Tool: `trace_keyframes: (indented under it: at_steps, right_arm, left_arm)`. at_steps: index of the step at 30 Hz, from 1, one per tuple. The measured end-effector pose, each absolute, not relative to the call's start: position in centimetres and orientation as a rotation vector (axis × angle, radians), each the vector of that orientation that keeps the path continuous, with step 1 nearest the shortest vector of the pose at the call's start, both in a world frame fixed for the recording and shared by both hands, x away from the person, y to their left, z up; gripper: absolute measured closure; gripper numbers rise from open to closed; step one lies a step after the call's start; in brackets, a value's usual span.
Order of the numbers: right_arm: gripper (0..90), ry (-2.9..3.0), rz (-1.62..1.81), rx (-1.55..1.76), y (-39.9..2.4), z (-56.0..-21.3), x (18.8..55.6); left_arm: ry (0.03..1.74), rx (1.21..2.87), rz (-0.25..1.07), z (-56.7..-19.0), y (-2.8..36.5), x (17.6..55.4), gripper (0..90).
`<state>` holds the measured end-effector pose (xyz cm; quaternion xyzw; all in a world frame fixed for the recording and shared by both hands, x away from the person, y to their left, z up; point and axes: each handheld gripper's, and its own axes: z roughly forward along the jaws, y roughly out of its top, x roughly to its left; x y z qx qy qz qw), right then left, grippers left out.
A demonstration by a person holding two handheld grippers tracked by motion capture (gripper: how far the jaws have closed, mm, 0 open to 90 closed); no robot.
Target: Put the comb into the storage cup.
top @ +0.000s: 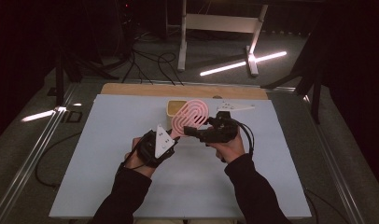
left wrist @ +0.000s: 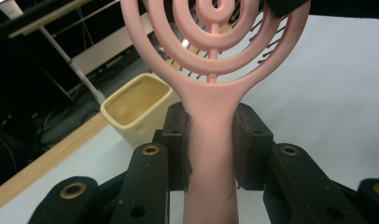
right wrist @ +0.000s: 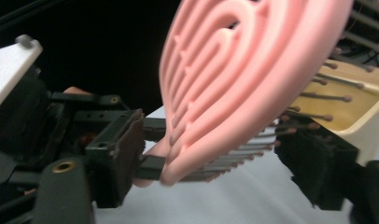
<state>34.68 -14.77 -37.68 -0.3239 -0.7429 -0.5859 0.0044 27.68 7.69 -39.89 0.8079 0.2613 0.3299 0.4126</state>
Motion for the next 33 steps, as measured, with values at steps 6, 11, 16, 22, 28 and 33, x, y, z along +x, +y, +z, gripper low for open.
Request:
trace_keyframes:
  at_steps: [6, 11, 16, 22, 28, 33]
  right_arm:
    - [42.1, -2.263, -1.864, -0.949, -14.72, -37.61, 34.72]
    - [51.5, -2.282, -1.842, -0.913, -14.5, -37.61, 34.64]
    - [60.1, -2.276, -1.842, -0.916, -14.56, -37.57, 34.53]
    - [62.6, -2.272, -1.827, -0.918, -14.35, -37.58, 34.43]
    - [63.0, -2.306, -1.821, -0.929, -14.17, -37.52, 34.29]
    - [63.1, -2.303, -1.837, -0.934, -14.15, -37.5, 34.25]
  left_arm:
    - [0.629, 2.024, 0.82, -40.09, 7.63, 27.45, 69.9]
    - [0.617, 2.013, 0.797, -40.17, 7.51, 27.44, 69.8]
    - [0.615, 2.016, 0.781, -40.33, 7.49, 27.55, 69.7]
    - [0.626, 2.013, 0.747, -40.6, 7.53, 27.67, 69.2]
    - [0.634, 1.978, 0.75, -40.56, 7.72, 27.59, 50.0]
    - [0.674, 1.913, 0.711, -40.78, 8.21, 27.57, 33.8]
